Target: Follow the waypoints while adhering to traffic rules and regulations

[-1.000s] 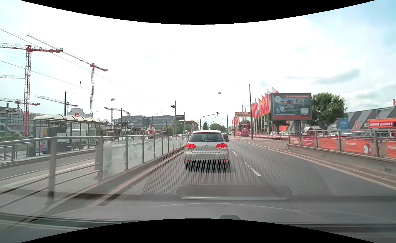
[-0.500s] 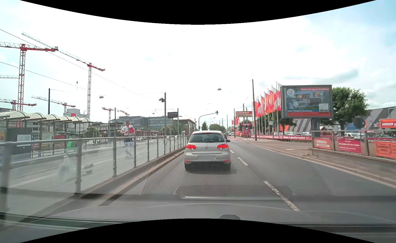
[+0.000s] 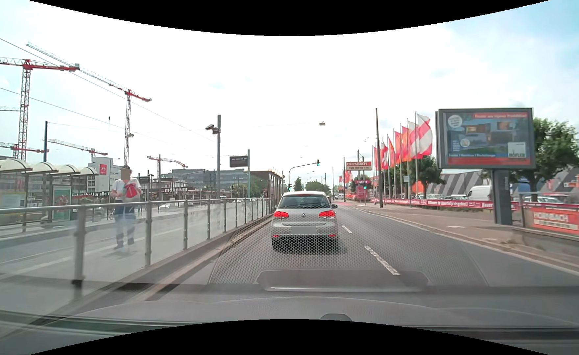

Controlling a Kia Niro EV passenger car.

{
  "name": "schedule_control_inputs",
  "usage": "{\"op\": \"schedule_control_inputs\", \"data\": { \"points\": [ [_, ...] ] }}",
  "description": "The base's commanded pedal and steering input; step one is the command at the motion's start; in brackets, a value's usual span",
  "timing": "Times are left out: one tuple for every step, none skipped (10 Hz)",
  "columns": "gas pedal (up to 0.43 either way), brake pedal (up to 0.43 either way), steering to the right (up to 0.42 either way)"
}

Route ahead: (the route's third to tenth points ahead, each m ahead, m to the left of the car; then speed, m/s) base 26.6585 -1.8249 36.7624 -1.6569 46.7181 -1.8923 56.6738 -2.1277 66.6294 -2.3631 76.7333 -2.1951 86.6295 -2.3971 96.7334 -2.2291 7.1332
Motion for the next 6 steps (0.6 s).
{"op": "schedule_control_inputs", "data": {
  "points": [
    [0.0,0.0,-0.003],
    [0.008,0.0,-0.003],
    [0.008,0.0,-0.003],
    [0.008,0.0,-0.003],
    [0.02,0.0,-0.004],
    [0.028,0.0,-0.004]
  ]
}}
